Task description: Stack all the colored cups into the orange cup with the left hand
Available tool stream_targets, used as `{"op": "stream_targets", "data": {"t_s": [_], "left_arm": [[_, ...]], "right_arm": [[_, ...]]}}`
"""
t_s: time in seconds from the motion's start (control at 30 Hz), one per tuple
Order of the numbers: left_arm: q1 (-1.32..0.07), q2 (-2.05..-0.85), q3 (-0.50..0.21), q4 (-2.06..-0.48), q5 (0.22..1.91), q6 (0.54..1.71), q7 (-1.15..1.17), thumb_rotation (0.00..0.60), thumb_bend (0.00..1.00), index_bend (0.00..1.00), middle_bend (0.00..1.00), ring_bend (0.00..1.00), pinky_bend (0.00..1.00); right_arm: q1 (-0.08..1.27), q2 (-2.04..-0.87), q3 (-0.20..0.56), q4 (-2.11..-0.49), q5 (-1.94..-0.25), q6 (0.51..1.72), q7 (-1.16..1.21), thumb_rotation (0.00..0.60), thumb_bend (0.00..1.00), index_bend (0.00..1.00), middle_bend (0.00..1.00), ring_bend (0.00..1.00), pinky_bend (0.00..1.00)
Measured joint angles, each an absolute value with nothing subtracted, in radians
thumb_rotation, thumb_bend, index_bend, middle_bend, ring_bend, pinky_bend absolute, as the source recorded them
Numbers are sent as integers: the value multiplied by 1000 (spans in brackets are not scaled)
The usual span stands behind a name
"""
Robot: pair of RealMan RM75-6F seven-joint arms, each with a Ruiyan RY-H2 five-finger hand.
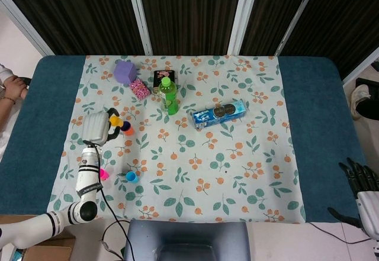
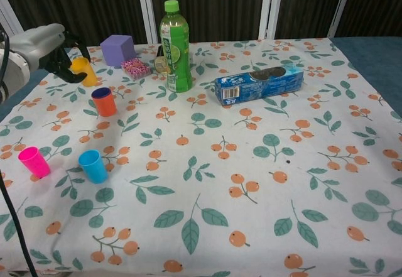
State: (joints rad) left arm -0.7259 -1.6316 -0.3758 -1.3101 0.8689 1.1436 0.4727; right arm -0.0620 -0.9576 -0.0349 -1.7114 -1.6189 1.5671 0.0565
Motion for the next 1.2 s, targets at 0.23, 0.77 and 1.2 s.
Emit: {"op": "stream_targets", "data": {"t_s": [0.23, 0.77, 1.2], "left_arm": [[-746, -1683, -368, -1221, 863, 1129, 457, 600, 357, 566, 1000, 1000, 1000], [-769, -1743, -351, -1143, 868, 1102, 451, 600, 359, 509, 1000, 1000, 1000], [-756, -1721, -338, -1229, 882, 1108, 459, 600, 358, 0, 1000, 1000, 1000]], "right_arm": [[-62, -952, -30, -1712, -1610, 1569, 73, 600, 196, 0, 0, 0, 0], [-65, -948, -30, -1709, -1613, 1575, 86, 600, 196, 0, 0, 0, 0], [-65, -950, -28, -1711, -1610, 1574, 78, 600, 196, 0, 0, 0, 0]]}}
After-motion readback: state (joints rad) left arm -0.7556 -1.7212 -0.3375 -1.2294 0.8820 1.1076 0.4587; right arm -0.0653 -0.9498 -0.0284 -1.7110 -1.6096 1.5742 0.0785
